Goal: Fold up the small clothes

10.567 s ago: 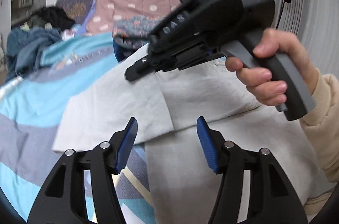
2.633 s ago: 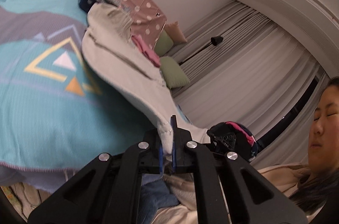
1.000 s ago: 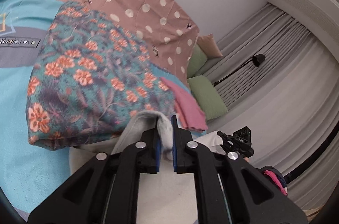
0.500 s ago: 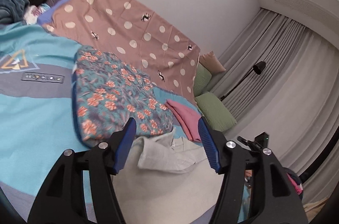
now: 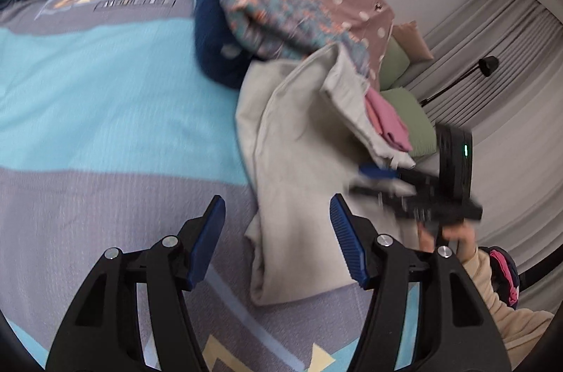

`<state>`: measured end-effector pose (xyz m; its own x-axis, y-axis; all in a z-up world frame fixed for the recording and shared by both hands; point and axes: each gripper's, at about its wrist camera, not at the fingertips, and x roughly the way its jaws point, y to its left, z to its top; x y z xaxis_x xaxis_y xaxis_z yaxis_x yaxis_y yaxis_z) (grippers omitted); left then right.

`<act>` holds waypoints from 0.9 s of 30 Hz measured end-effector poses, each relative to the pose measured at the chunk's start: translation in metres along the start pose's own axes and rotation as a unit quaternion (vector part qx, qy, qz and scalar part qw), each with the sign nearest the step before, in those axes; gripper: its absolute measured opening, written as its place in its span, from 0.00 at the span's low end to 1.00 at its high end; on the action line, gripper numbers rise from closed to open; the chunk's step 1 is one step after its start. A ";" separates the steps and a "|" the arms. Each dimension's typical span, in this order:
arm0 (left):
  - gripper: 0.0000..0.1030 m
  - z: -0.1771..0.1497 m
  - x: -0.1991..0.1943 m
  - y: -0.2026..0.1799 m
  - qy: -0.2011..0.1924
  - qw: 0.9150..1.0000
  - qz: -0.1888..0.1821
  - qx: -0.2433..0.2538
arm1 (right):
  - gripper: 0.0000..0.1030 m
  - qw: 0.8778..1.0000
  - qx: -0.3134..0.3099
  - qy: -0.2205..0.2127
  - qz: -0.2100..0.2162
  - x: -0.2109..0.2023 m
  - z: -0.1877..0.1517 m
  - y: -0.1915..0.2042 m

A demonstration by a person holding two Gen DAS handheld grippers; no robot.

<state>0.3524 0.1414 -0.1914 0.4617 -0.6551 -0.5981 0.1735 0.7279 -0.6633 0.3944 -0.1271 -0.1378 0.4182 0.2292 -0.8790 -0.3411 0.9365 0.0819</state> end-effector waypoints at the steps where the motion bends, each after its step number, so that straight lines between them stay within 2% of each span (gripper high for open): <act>1: 0.60 -0.001 0.003 0.003 0.009 1.000 0.001 -0.003 | 0.70 1.000 0.015 -0.010 -0.017 -0.002 0.012 -0.010; 4: 0.60 -0.005 0.009 0.010 0.027 1.000 0.008 -0.003 | 0.70 0.994 0.069 -0.070 -0.038 -0.029 0.048 -0.045; 6: 0.60 -0.007 0.015 0.015 0.041 0.999 0.003 -0.008 | 0.74 0.987 0.097 -0.121 -0.045 -0.054 0.066 -0.067; 7: 0.61 -0.007 0.018 0.018 0.050 0.999 0.000 -0.012 | 0.75 0.984 0.106 -0.132 -0.057 -0.061 0.071 -0.075; 8: 0.66 -0.007 0.020 0.019 0.052 0.999 -0.004 -0.012 | 0.75 0.981 0.115 -0.137 -0.070 -0.065 0.076 -0.081; 9: 0.75 -0.007 0.019 0.020 0.050 0.999 -0.016 -0.013 | 0.75 0.980 0.118 -0.139 -0.076 -0.067 0.078 -0.081; 11: 0.83 -0.007 0.019 0.020 0.058 0.997 -0.050 -0.017 | 0.75 0.980 0.121 -0.140 -0.079 -0.067 0.074 -0.082; 14: 0.83 -0.008 0.020 0.023 0.074 0.992 -0.099 -0.032 | 0.76 0.982 0.105 -0.137 -0.077 -0.063 0.052 -0.064; 15: 0.83 -0.008 0.022 0.025 0.082 0.987 -0.127 -0.049 | 0.77 0.983 0.096 -0.135 -0.074 -0.062 0.039 -0.059; 16: 0.83 -0.009 0.027 0.030 0.098 0.979 -0.167 -0.072 | 0.77 0.985 0.088 -0.131 -0.069 -0.064 0.026 -0.048; 17: 0.83 -0.011 0.031 0.033 0.109 0.972 -0.189 -0.086 | 0.77 0.987 0.082 -0.126 -0.060 -0.063 0.010 -0.040; 23: 0.84 0.001 0.042 0.034 0.145 0.964 -0.197 -0.103 | 0.79 0.992 0.087 -0.092 -0.021 -0.065 -0.053 -0.020; 25: 0.84 0.001 0.043 0.033 0.154 0.963 -0.196 -0.103 | 0.81 0.992 0.094 -0.080 -0.026 -0.062 -0.066 -0.021; 27: 0.84 -0.005 0.041 0.032 0.156 0.963 -0.191 -0.106 | 0.81 0.992 0.098 -0.053 -0.051 -0.054 -0.082 -0.023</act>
<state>0.3725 0.1369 -0.2387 0.1093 -0.9197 -0.3771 0.0826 0.3865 -0.9186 0.3110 -0.1828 -0.1308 0.5311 0.1476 -0.8344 -0.1261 0.9875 0.0944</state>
